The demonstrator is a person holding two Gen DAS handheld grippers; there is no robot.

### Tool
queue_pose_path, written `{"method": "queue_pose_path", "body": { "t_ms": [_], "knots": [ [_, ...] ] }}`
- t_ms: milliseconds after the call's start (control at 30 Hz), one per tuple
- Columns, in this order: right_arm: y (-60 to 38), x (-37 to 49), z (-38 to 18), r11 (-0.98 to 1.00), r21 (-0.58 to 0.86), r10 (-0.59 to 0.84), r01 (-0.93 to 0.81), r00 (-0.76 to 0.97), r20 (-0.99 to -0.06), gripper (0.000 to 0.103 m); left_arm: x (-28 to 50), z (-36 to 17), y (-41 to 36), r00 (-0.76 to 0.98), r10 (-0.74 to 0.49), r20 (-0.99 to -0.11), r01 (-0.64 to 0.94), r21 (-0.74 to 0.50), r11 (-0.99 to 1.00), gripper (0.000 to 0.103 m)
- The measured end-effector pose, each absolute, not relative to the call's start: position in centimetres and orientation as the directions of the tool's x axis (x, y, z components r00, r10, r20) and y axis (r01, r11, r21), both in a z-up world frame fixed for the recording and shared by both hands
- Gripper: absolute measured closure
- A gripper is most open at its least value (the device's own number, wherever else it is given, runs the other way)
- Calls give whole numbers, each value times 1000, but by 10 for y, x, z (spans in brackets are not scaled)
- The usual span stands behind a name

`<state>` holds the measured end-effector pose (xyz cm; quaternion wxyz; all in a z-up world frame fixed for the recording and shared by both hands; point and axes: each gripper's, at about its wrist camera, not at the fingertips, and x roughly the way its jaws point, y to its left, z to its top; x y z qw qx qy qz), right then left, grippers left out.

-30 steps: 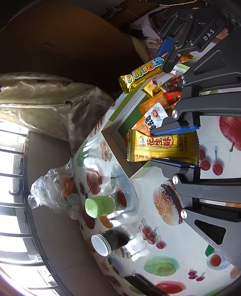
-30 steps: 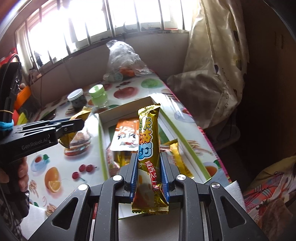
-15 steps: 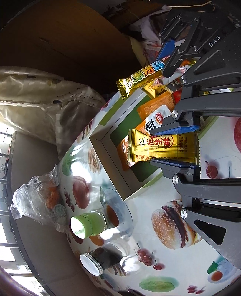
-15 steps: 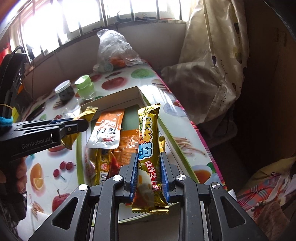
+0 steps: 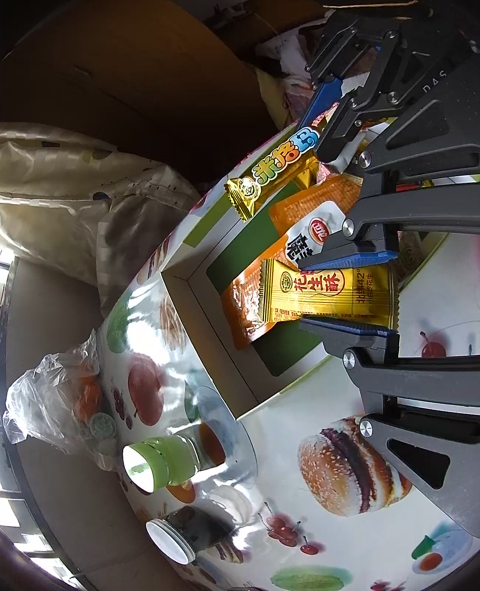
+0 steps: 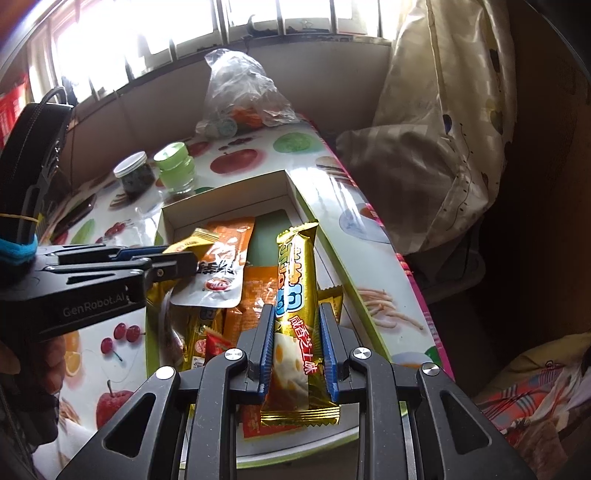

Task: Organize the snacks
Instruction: 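Release the peanut crisp packet with the left gripper while the right releases the wafer bar into the box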

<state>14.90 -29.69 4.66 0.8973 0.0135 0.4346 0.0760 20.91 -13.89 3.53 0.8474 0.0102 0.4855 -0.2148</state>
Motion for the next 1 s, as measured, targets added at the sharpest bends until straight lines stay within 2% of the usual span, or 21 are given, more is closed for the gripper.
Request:
{"method": "queue_pose_path", "body": {
  "t_ms": [267, 533, 600, 1000],
  "knots": [
    [-295, 153, 45, 986, 99, 163, -138, 613, -773, 81, 211, 32, -140, 426, -352, -833, 362, -200, 911, 73],
    [-296, 153, 46, 988, 93, 149, -122, 623, -767, 73, 209, 34, -141, 429, -359, -829, 361, -207, 909, 61],
    [-296, 152, 47, 988, 91, 149, -123, 626, -765, 68, 209, 34, -142, 425, -368, -827, 363, -217, 906, 58],
    [-296, 143, 53, 991, 75, 130, -113, 640, -757, 58, 198, 42, -141, 441, -365, -820, 358, -212, 909, 52]
  ]
}}
